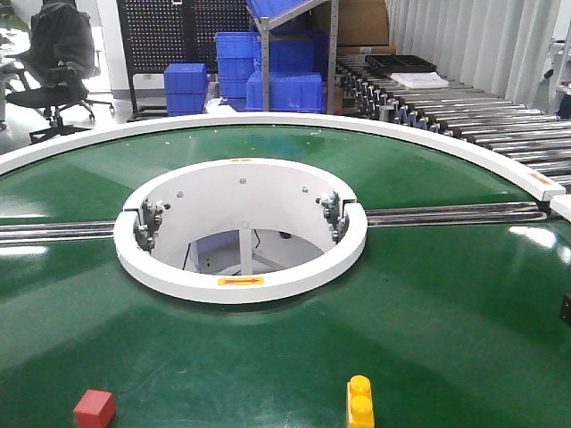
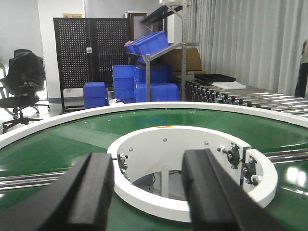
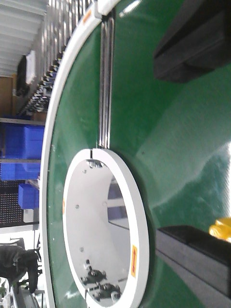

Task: Pick red and yellow blocks into blue bin
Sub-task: 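Lower the right gripper onto the yellow brick and close it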

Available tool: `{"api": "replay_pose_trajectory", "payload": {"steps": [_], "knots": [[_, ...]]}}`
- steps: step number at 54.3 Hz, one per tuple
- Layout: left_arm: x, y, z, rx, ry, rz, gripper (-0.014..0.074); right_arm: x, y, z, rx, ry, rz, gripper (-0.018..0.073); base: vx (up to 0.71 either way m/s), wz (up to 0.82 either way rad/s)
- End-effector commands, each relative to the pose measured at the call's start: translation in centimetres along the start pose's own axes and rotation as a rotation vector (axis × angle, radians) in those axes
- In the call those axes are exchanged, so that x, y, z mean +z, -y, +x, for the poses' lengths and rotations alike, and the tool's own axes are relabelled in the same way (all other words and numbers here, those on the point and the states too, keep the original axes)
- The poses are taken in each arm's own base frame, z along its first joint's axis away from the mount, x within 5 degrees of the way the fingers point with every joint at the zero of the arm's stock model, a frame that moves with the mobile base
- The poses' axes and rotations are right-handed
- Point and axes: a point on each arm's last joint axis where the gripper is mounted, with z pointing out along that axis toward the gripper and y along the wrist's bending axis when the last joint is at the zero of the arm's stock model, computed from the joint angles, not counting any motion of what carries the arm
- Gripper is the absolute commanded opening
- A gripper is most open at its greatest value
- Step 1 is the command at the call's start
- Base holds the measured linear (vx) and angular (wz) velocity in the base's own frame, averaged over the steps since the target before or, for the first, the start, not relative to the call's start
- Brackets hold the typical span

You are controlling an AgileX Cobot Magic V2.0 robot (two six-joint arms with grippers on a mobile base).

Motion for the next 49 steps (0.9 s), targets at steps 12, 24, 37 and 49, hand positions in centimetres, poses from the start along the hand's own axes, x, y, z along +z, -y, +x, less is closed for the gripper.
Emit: {"api": "replay_pose_trajectory", "payload": {"steps": [12,24,37,49], "knots": [[-0.1,0.0,-1.7,-0.013,0.088,0.002,0.0503,5.8,-2.8,-0.4,-0.007,-0.32,-0.166,0.0628,0.0,0.0],[-0.1,0.1,-1.5,-0.012,0.071,0.004,0.0503,13.6,-5.6,0.0,0.09,-0.586,-0.208,0.0617,0.0,0.0],[-0.1,0.1,-1.5,-0.01,0.068,0.004,0.0503,20.4,-10.0,2.0,0.069,-0.757,-0.162,0.0608,0.0,0.0],[-0.1,0.1,-1.4,-0.008,0.058,0.005,0.0503,23.7,-10.4,3.2,0.051,-0.833,-0.038,0.0596,0.0,0.0]]}}
